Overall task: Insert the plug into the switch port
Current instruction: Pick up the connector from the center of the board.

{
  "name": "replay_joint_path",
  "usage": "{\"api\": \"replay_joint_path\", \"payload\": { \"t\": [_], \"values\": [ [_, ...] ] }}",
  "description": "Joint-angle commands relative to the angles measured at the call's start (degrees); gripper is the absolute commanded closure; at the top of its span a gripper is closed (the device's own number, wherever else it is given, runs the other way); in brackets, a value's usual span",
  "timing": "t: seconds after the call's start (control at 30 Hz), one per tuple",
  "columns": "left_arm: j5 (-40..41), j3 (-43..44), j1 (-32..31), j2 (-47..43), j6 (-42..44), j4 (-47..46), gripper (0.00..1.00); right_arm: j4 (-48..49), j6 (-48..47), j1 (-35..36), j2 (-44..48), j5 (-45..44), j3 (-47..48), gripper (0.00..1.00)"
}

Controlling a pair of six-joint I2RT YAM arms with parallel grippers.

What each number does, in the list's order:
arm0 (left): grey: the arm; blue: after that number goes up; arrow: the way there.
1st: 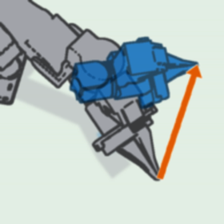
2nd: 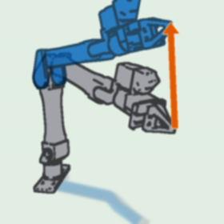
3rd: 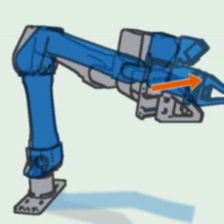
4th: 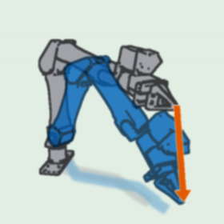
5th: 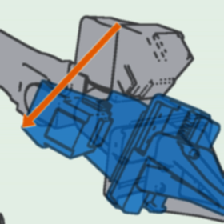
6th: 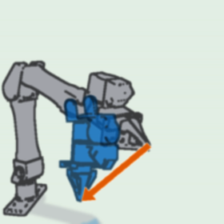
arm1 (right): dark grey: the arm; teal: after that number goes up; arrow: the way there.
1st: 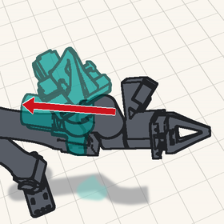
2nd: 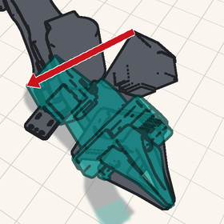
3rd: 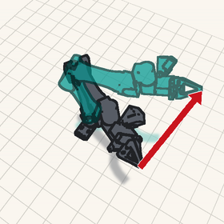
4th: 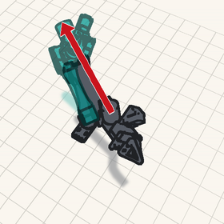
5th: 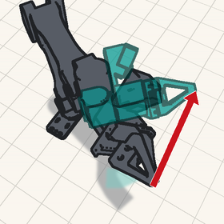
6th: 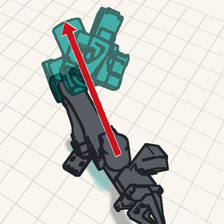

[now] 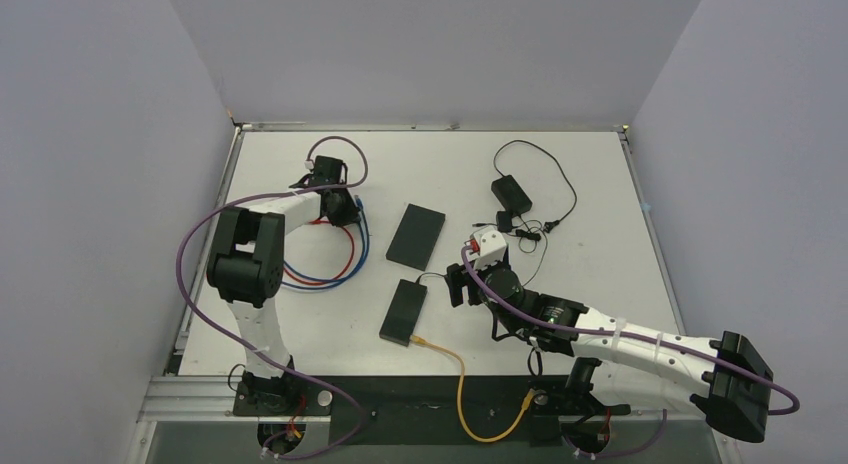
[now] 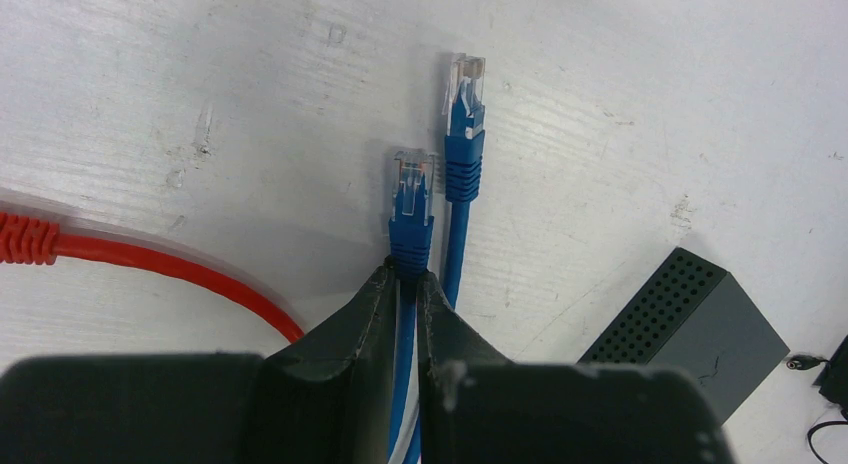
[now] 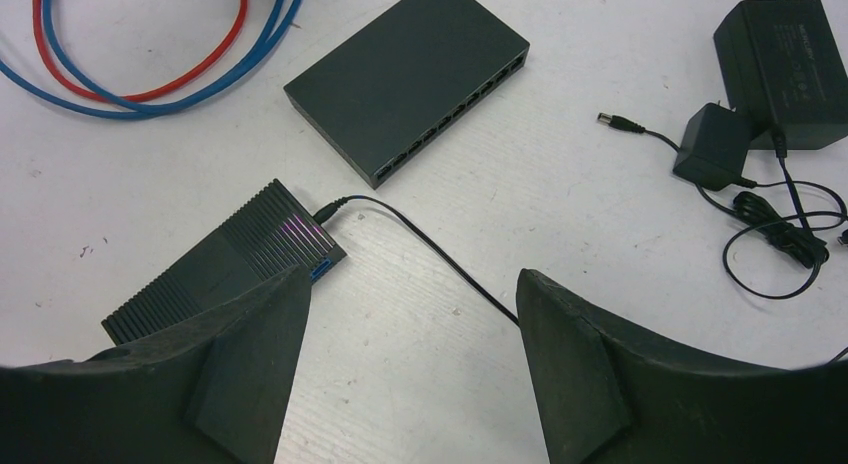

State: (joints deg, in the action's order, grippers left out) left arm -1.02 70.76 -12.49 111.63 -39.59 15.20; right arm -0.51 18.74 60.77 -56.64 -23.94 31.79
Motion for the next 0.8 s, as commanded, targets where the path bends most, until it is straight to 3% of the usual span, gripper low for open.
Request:
{"api": "replay_joint_path", "payload": {
  "t": [0.0, 0.33, 0.77],
  "values": [
    [2.1, 0.6, -0.3, -0.9, 1.3, 1.1, 1.00, 2.0, 0.8, -0.2, -0.4, 0.3, 0.5, 0.29],
    [1.0, -4.9, -0.8, -13.0, 1.6, 1.2, 1.00, 0.7, -0.8, -0.2, 0.1, 0.3, 2.4, 0.29],
    [-8.0, -10.4, -3.2, -30.8, 5.8, 2.1, 1.00, -2.2, -2.5, -0.2, 3.2, 3.1, 4.6, 0.29]
  ]
}}
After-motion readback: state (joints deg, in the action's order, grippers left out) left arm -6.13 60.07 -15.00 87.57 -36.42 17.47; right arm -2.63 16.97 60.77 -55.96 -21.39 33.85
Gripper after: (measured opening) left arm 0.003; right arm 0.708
